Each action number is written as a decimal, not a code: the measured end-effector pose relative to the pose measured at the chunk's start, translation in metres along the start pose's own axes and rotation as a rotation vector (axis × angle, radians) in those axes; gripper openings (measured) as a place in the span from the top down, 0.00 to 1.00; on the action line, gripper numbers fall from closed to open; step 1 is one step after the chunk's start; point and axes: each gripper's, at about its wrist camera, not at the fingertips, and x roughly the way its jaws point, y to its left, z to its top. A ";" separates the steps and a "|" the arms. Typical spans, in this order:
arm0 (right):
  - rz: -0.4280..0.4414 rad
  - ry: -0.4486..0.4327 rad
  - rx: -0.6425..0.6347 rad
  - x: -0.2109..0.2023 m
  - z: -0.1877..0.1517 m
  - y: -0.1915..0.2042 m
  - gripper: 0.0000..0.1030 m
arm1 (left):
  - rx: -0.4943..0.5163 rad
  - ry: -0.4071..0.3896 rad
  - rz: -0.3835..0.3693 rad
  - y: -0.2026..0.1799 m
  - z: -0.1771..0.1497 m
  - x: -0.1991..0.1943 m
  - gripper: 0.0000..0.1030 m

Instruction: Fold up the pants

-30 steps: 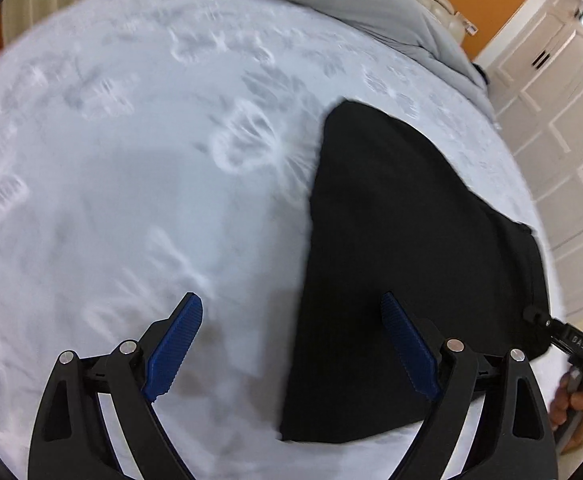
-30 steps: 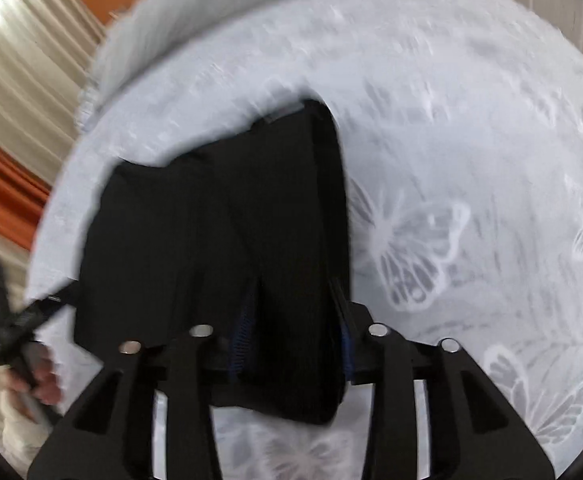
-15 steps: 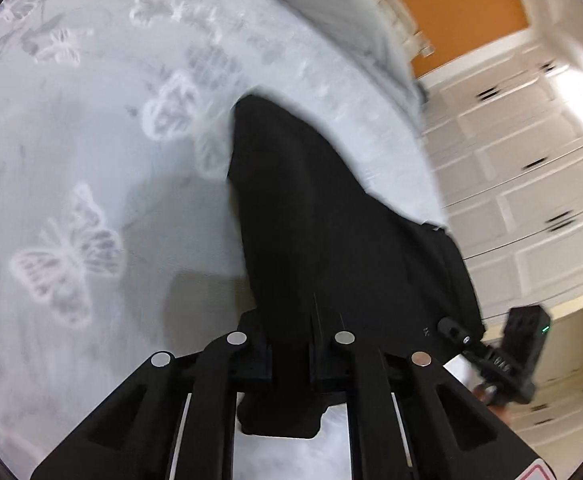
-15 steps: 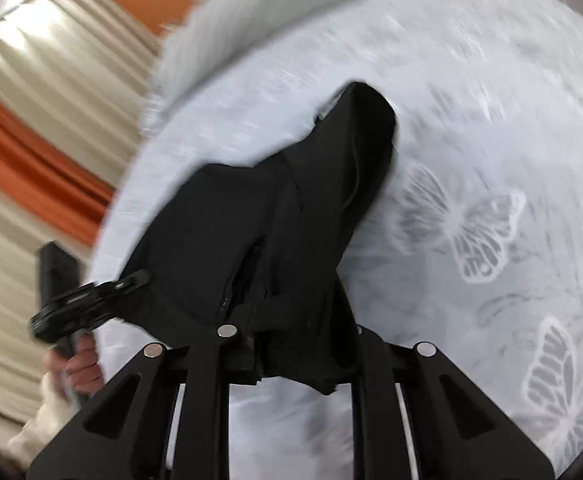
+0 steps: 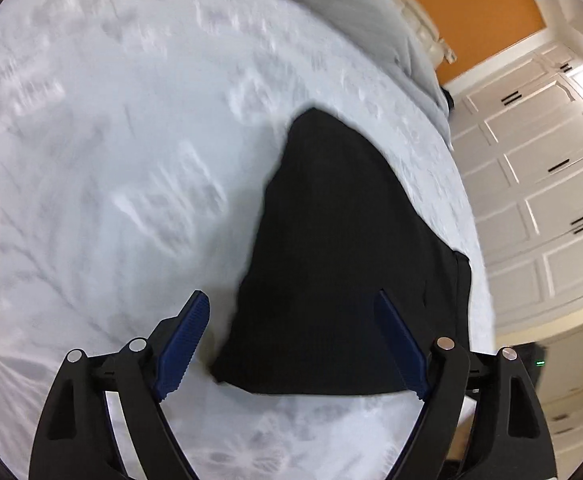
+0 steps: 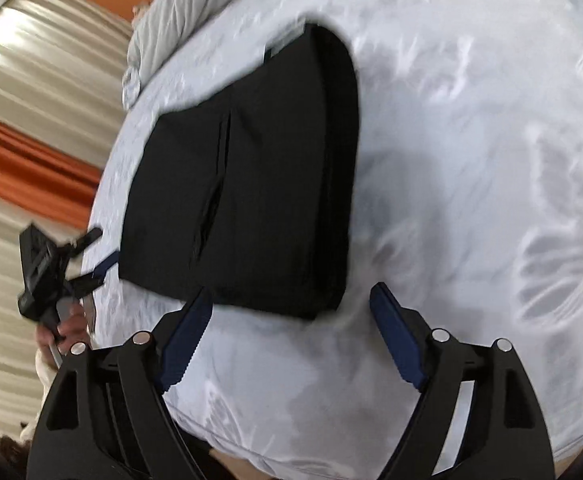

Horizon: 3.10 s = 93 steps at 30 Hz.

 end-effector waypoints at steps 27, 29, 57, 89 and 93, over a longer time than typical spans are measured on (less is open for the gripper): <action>0.110 -0.055 0.161 0.015 0.028 -0.005 0.10 | -0.060 0.059 0.003 -0.008 -0.002 0.042 0.16; 0.118 -0.073 0.141 0.021 0.030 0.004 0.10 | 0.013 0.046 0.040 -0.021 0.000 0.044 0.16; 0.093 -0.048 0.132 0.018 0.008 -0.009 0.69 | 0.346 0.024 0.353 -0.075 -0.038 0.064 0.43; 0.290 -0.223 -0.044 -0.106 -0.033 0.048 0.84 | 0.082 0.034 -0.180 -0.072 -0.016 -0.066 0.88; 0.300 -0.265 -0.124 -0.139 -0.033 0.068 0.84 | 0.126 -0.005 -0.194 -0.096 -0.016 -0.099 0.88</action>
